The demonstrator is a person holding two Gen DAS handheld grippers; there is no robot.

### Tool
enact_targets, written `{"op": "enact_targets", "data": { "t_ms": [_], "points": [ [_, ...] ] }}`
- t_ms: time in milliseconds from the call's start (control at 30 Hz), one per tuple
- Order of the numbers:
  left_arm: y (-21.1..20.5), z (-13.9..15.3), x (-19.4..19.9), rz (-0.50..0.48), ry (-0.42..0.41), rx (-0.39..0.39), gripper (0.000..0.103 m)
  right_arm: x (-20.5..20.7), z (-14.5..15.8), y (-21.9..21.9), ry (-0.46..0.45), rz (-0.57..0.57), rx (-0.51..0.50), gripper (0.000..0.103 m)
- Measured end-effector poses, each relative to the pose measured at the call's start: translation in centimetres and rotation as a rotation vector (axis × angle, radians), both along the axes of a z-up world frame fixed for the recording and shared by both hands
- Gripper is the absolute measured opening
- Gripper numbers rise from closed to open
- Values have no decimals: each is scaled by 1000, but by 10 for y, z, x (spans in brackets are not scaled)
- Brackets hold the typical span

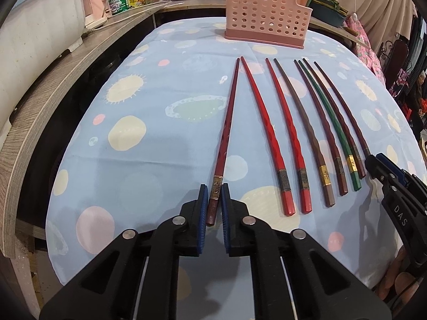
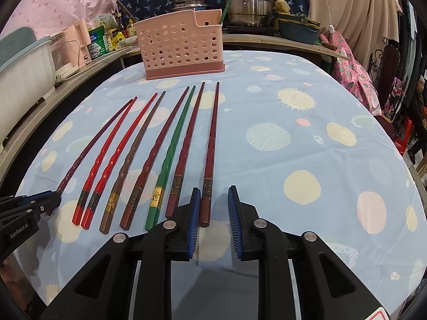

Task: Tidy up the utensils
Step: 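Close the left tool on a dark red chopstick while the right tool grasps another dark red chopstick, then lift both held chopsticks upright and carry them over the pink basket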

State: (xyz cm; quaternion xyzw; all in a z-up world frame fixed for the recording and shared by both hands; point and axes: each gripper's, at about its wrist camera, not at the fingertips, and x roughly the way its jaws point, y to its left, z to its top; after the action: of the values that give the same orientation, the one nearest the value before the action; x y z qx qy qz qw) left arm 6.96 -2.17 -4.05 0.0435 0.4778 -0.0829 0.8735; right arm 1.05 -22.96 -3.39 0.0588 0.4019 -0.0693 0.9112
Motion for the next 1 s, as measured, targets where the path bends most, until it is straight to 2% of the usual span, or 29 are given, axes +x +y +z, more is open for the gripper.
{"op": "enact_targets", "data": {
  "t_ms": [200, 567, 800, 1000],
  "points": [
    [4, 1, 2, 1, 24, -19, 8, -1, 1, -4, 15, 10, 3, 7],
    [8, 6, -2, 0, 64, -58, 7, -15, 10, -17, 31, 6, 67, 7],
    [16, 26, -6, -3, 54, -103, 7, -26, 41, -28, -17, -5, 85, 7],
    [24, 58, -6, 0, 12, -145, 7, -27, 84, -37, -101, -13, 90, 7]
  ]
}}
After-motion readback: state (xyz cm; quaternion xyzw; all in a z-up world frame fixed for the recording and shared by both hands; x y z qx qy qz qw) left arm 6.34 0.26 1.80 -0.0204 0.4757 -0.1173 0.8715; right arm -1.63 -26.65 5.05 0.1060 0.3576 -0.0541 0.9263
